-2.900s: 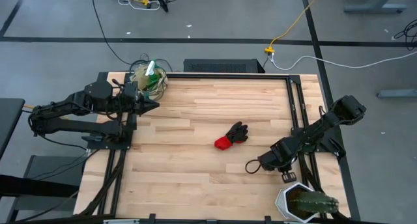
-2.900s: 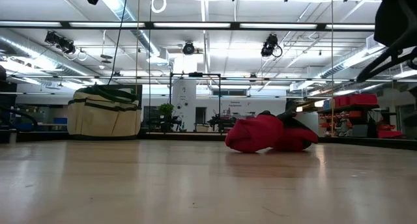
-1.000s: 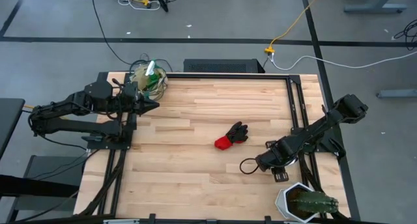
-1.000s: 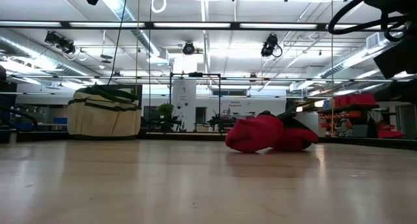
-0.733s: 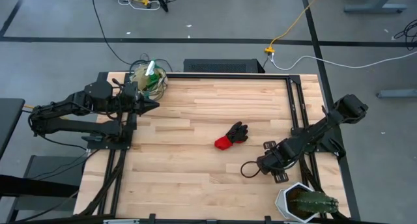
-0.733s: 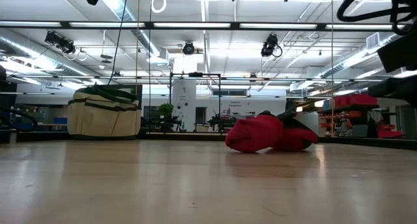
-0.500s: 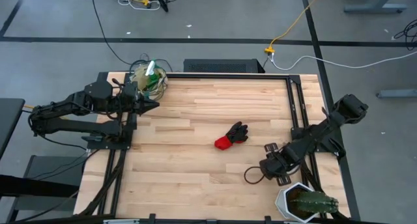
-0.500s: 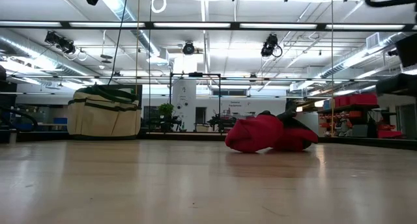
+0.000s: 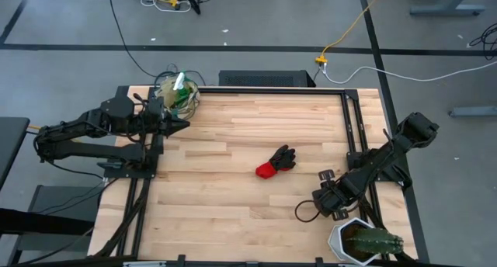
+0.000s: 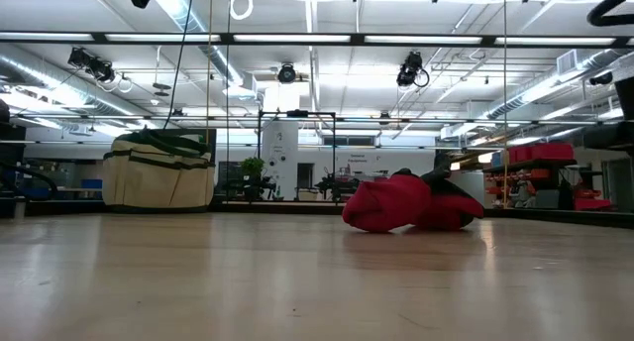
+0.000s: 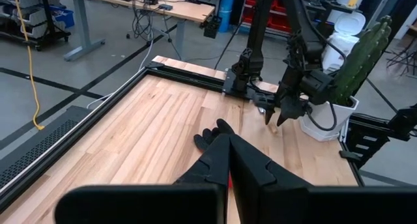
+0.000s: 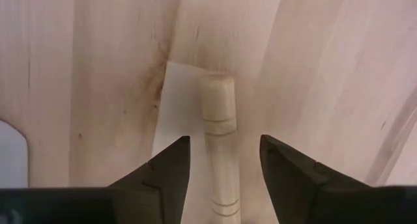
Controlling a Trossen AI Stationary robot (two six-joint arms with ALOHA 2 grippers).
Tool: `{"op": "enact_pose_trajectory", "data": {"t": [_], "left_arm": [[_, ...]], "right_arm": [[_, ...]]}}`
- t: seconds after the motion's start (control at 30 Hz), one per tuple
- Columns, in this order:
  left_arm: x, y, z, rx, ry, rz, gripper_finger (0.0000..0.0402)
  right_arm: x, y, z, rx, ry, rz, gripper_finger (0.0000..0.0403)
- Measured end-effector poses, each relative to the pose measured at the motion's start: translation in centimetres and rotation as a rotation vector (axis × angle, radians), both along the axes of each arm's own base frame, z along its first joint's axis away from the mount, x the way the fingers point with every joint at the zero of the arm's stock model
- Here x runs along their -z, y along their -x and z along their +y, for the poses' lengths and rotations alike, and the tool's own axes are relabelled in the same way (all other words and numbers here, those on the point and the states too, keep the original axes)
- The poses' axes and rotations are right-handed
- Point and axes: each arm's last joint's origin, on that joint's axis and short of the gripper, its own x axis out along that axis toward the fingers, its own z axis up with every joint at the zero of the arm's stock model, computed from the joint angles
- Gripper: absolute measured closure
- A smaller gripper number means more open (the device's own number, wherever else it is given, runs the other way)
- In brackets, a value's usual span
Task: Pick & Place Garden tools in Gardening bag
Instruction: Put the trowel into the gardening bag
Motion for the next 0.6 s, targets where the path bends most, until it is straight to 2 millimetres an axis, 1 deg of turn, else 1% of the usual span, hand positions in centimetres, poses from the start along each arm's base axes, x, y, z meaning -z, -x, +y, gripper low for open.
{"op": "enact_pose_trajectory", "data": {"t": [0.2,0.33,0.47,0.6], "left_arm": [[-0.08,-0.03,0.01,0.0,-0.001,-0.008,0.0391],[-0.31,-0.06,0.01,0.0,-0.004,-0.033,0.0393],[-0.4,-0.08,0.01,0.0,-0.005,-0.042,0.0389],[-0.4,-0.08,0.01,0.0,-0.005,-0.042,0.0389]], "right_arm": [[0.79,0.29,-0.19,0.001,-0.017,-0.003,0.0218],[0.88,0.33,-0.25,0.008,-0.014,-0.007,0.0221],[0.88,0.32,-0.25,0.008,-0.012,-0.008,0.024],[0.89,0.33,-0.27,0.008,-0.011,-0.007,0.0267]]}}
